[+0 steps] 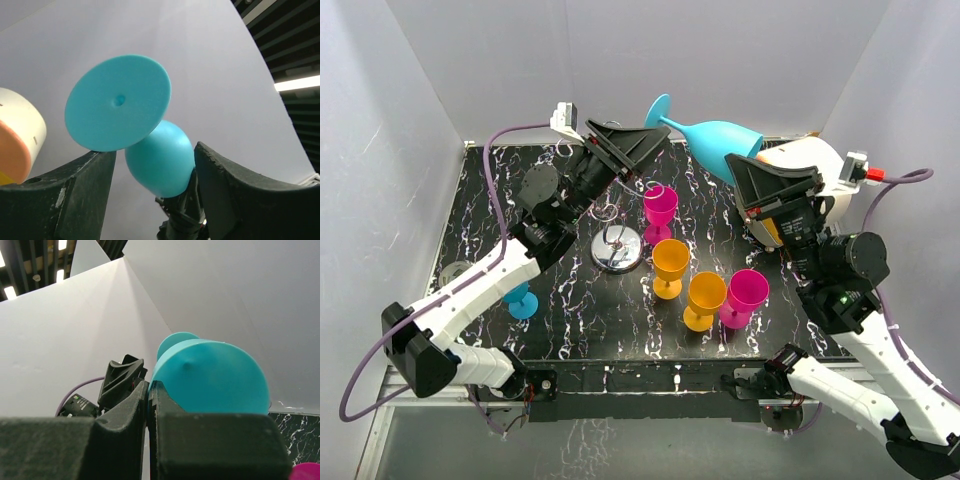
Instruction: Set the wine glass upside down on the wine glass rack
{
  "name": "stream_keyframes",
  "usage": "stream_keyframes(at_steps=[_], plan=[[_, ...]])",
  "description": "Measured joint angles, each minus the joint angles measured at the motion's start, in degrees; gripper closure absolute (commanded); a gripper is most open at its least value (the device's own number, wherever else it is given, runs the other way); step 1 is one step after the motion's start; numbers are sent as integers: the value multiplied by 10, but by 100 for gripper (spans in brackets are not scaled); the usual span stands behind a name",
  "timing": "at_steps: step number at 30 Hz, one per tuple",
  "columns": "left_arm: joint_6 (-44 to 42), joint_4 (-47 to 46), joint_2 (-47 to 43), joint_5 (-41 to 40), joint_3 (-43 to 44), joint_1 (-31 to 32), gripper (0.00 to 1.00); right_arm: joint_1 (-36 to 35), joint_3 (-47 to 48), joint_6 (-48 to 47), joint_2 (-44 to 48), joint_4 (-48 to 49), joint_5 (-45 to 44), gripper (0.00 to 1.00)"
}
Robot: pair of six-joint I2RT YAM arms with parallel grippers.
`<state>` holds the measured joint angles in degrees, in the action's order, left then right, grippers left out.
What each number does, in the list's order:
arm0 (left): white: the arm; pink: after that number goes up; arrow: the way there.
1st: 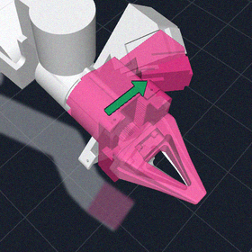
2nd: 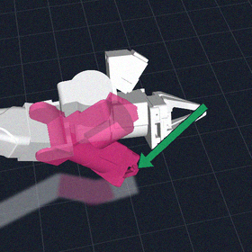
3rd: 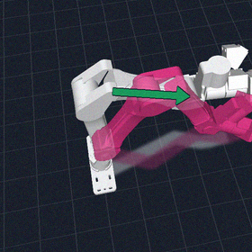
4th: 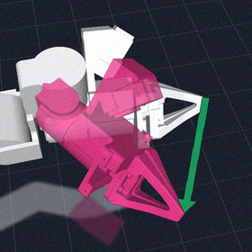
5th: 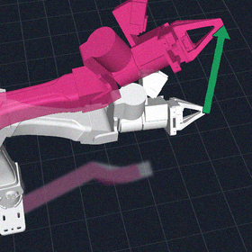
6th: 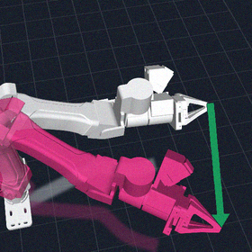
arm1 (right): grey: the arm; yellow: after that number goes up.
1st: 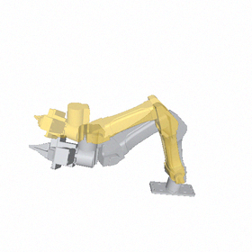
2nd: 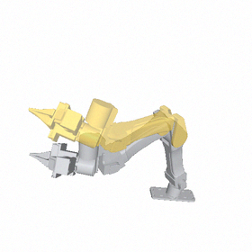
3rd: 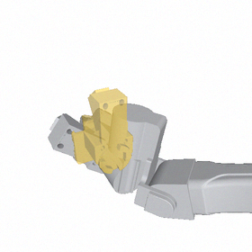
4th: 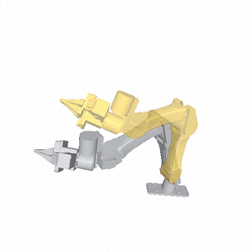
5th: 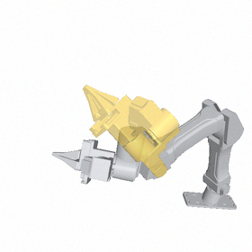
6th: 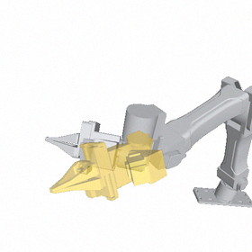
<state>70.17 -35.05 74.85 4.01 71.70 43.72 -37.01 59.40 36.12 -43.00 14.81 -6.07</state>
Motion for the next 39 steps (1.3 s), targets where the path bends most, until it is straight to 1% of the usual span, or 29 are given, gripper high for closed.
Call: stream_keyframes(at_steps=[5, 9, 14, 19, 21, 25, 31, 36, 37, 38, 39], plan=[[25, -22, 28, -3, 25, 2, 41, 0, -23, 0, 12, 18, 9, 100], [35, -22, 36, -9, 28, 3, 46, 0, -29, 2, 13, 32, 27, 100], [32, -23, 34, -29, 28, 3, 55, 0, -30, 2, 6, 43, 52, 100], [27, -31, 34, -41, 28, 3, 57, 1, -30, 2, -6, 52, 99, 100], [25, -38, 34, -43, 28, 3, 59, 1, -31, 5, -12, 57, 122, 100], [23, -51, 34, -50, 27, 4, 70, 2, -47, 18, -22, 69, 154, 100], [10, -58, 28, -69, 17, 4, 100, 2, -58, 32, -26, 69, 179, 100], [-12, -63, 20, -75, 14, 5, 100, 2, -58, 39, -24, 69, 185, 100], [-16, -65, 19, -74, 13, 5, 100, 2, -58, 41, -24, 68, 185, 97], [-19, -68, 19, -74, 13, 6, 100, 2, -58, 43, -23, 67, 185, 84], [-22, -70, 19, -74, 12, 6, 100, 1, -58, 45, -22, 65, 184, 67]])
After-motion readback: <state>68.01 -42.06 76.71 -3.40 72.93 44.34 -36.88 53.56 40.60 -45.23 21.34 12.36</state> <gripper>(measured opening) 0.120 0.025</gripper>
